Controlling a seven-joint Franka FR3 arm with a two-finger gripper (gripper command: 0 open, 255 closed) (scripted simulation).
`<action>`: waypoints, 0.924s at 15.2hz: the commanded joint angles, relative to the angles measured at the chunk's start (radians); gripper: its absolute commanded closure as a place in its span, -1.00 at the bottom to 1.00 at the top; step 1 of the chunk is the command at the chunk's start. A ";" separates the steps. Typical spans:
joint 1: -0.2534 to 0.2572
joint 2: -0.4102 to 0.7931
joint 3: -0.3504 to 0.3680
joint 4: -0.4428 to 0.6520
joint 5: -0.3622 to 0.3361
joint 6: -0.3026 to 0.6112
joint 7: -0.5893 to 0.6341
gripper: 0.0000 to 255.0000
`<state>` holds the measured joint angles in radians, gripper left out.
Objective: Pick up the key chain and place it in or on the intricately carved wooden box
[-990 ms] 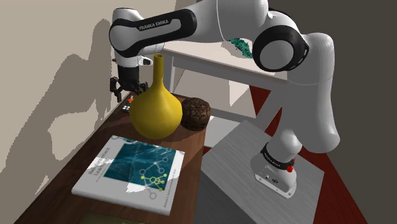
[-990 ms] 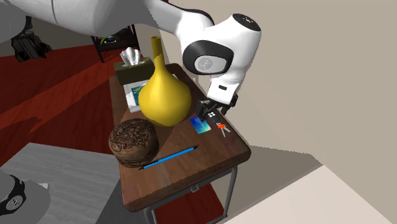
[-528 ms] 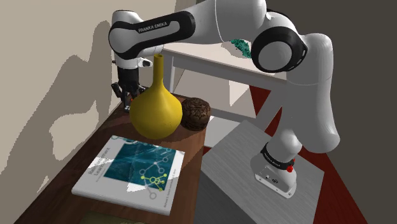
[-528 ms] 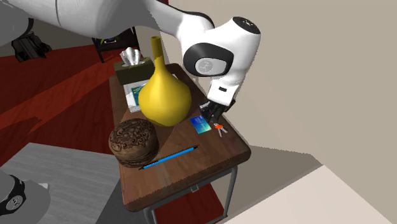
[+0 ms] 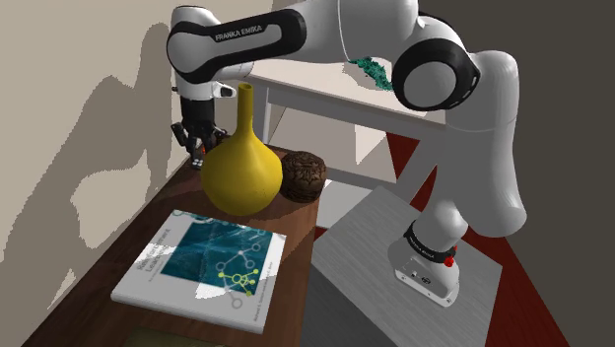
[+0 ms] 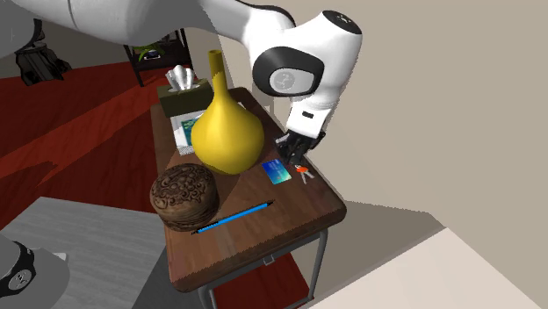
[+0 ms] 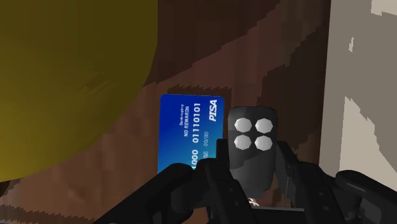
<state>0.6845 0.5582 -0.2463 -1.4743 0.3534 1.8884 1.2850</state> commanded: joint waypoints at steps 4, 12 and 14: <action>-0.001 -0.021 -0.004 0.033 -0.009 -0.052 0.014 1.00; -0.005 -0.044 -0.009 0.104 -0.020 -0.143 0.037 1.00; -0.006 -0.048 -0.009 0.125 -0.022 -0.167 0.042 1.00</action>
<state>0.6788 0.5143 -0.2550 -1.3555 0.3323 1.7318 1.3254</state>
